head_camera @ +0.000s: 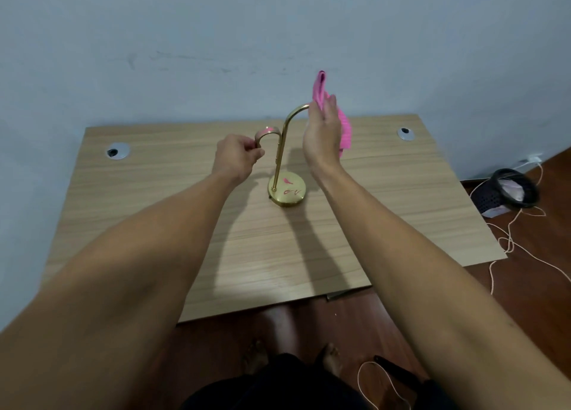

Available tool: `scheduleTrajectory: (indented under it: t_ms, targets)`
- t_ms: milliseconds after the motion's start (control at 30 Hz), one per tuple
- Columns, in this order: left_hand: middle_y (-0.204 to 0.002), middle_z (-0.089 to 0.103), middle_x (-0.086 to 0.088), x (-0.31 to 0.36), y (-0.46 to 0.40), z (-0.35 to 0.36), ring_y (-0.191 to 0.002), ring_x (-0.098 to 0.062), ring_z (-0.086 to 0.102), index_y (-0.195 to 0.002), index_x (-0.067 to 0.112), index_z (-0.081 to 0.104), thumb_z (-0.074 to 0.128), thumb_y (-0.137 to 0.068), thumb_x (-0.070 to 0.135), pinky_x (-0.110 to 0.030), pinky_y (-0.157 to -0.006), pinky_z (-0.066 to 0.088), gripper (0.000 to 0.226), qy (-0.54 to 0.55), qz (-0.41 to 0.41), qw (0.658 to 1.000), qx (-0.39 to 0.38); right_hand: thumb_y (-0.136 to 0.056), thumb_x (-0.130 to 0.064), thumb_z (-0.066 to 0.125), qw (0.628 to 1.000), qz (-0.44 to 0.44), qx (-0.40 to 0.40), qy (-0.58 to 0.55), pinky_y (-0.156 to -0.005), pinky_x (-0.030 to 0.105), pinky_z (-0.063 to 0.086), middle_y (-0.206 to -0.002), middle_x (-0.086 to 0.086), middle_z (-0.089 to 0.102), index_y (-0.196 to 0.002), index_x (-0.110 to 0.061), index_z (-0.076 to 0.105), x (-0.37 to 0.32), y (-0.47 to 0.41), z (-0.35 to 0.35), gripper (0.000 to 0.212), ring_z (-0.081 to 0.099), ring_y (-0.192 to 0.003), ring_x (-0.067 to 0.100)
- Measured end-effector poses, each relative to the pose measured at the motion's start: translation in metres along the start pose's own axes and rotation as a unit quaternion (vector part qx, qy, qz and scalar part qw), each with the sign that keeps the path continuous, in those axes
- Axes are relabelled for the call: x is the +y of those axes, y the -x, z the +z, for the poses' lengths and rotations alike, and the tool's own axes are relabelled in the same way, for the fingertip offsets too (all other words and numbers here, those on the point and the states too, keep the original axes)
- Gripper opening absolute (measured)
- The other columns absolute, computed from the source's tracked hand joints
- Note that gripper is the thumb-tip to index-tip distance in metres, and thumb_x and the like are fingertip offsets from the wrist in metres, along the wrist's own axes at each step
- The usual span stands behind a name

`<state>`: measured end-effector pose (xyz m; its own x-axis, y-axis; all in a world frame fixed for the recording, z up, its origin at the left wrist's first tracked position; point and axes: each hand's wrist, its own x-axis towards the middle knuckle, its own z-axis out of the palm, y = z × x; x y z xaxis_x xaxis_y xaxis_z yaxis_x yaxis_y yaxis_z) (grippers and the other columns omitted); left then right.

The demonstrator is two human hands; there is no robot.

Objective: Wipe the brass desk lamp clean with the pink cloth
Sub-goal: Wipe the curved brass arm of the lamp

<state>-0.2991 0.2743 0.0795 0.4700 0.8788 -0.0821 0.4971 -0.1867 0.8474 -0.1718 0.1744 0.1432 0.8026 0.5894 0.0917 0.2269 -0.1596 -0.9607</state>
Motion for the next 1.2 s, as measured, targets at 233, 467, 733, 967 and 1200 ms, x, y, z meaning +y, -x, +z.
scheduleTrajectory:
  t_ms: [233, 467, 733, 967, 1200]
  targets:
    - [-0.067, 0.061, -0.008, -0.002, -0.003, 0.000, -0.062, -0.022, 0.051, -0.075, 0.010, 0.071, 0.066, -0.092, 0.021, -0.038, -0.069, 0.054, 0.021, -0.060, 0.047, 0.997, -0.021, -0.106, -0.021, 0.040, 0.944, -0.222, -0.052, 0.237, -0.129, 0.042, 0.008, -0.168, 0.009, 0.026, -0.152, -0.012, 0.046, 0.026, 0.009, -0.002, 0.047, 0.012, -0.157, 0.028]
    - [-0.061, 0.053, -0.006, -0.002, 0.001, 0.000, -0.059, -0.022, 0.047, -0.074, 0.007, 0.069, 0.064, -0.094, 0.020, -0.033, -0.063, 0.047, 0.025, -0.068, 0.055, 0.996, -0.020, -0.105, -0.021, 0.035, 0.925, -0.244, -0.048, 0.288, -0.128, 0.046, 0.015, -0.164, 0.012, 0.032, -0.147, -0.010, 0.048, 0.019, 0.017, -0.002, 0.044, 0.015, -0.156, 0.036]
    - [-0.065, 0.058, -0.010, 0.001, 0.004, -0.003, -0.063, -0.024, 0.050, -0.071, 0.012, 0.066, 0.063, -0.095, 0.019, -0.032, -0.065, 0.045, 0.025, -0.083, 0.070, 0.994, -0.033, -0.107, -0.016, 0.037, 0.948, -0.184, 0.030, 0.260, -0.129, 0.043, 0.015, -0.167, 0.014, 0.026, -0.159, -0.008, 0.029, 0.026, 0.013, -0.004, 0.054, 0.018, -0.156, 0.031]
    - [-0.077, 0.072, -0.019, 0.001, 0.002, -0.005, -0.065, -0.025, 0.059, -0.081, 0.007, 0.073, 0.062, -0.096, 0.018, -0.037, -0.070, 0.053, 0.021, -0.091, 0.082, 0.992, -0.041, -0.099, -0.009, 0.046, 0.939, -0.246, -0.020, 0.239, -0.103, 0.032, 0.047, -0.169, 0.003, 0.025, -0.157, -0.012, 0.038, 0.060, 0.048, 0.009, 0.059, 0.031, -0.152, 0.022]
    - [-0.067, 0.063, -0.013, 0.001, 0.002, -0.005, -0.064, -0.025, 0.055, -0.081, 0.005, 0.073, 0.063, -0.095, 0.016, -0.032, -0.066, 0.047, 0.020, -0.096, 0.089, 0.991, -0.042, -0.086, -0.041, 0.057, 0.977, 0.177, 0.019, -0.115, -0.095, 0.056, 0.057, -0.116, 0.001, 0.072, -0.107, -0.033, 0.073, 0.053, 0.027, 0.004, 0.027, 0.068, -0.108, 0.027]
